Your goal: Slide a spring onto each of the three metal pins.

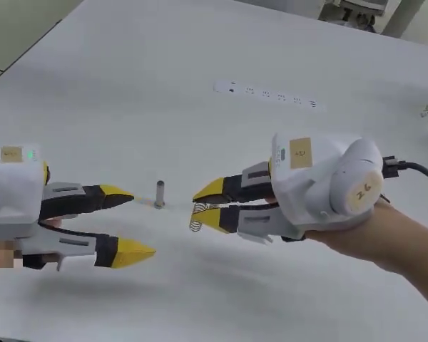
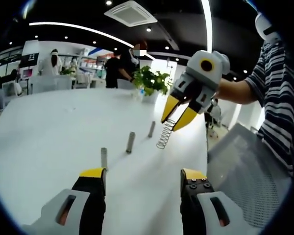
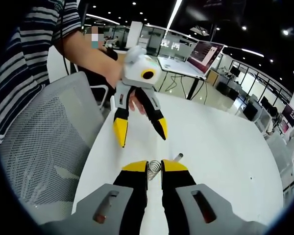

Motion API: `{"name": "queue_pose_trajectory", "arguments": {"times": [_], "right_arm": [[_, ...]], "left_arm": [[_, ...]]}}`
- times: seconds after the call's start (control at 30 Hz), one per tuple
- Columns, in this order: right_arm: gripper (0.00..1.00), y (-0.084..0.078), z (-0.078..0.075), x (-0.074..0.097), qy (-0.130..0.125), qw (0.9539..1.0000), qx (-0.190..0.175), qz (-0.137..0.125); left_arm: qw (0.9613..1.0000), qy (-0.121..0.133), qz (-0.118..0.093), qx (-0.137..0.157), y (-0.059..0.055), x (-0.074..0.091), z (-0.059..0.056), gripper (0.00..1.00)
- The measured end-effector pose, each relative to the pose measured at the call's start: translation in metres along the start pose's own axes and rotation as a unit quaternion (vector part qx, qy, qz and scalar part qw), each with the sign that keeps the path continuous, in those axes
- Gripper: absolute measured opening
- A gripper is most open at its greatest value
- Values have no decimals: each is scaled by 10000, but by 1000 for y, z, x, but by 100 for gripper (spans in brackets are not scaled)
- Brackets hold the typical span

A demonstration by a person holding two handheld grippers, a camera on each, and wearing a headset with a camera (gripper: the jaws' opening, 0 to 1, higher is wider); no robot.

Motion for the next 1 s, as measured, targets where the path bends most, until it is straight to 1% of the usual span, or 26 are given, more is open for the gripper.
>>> {"name": "queue_pose_trajectory", "arguments": {"times": [0.07, 0.23, 0.37, 0.5, 0.67, 0.8, 0.9, 1.0], "right_arm": [[7, -1, -1, -1, -24, 10000, 0, 13], [7, -2, -2, -4, -40, 10000, 16, 53], [7, -2, -3, -8, -48, 10000, 18, 70], [7, -1, -4, -12, -56, 10000, 22, 76], [7, -1, -7, -18, -62, 9999, 5, 97], [7, 1, -9, -22, -39, 9999, 25, 133], [7, 2, -12, -25, -35, 9998, 60, 159], [7, 4, -16, -27, -73, 9998, 98, 170]], "left_arm": [[10000, 52, 31, 31, -2, 2, 0, 59], [9998, 185, -11, 117, -4, 6, 1, 65], [9992, 334, -26, 200, -7, 9, 3, 75], [9989, 419, 16, 194, -9, 12, 4, 82], [9978, 596, -59, 271, -10, 17, 8, 88], [9976, 627, -60, 277, -10, 17, 8, 90], [9974, 661, -44, 289, -11, 18, 8, 95], [9970, 701, -58, 336, -12, 19, 9, 97]]}}
Point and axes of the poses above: the centre of the closed fingertips' face, and the gripper's own axes: x roughly backward along the fingers, z roughly to its left, y roughly out of its top, the point moved 8 cm from there along x, roughly backward along the fingers, and after that the axes turned 8 degrees about -x, right-handed, at the moved point
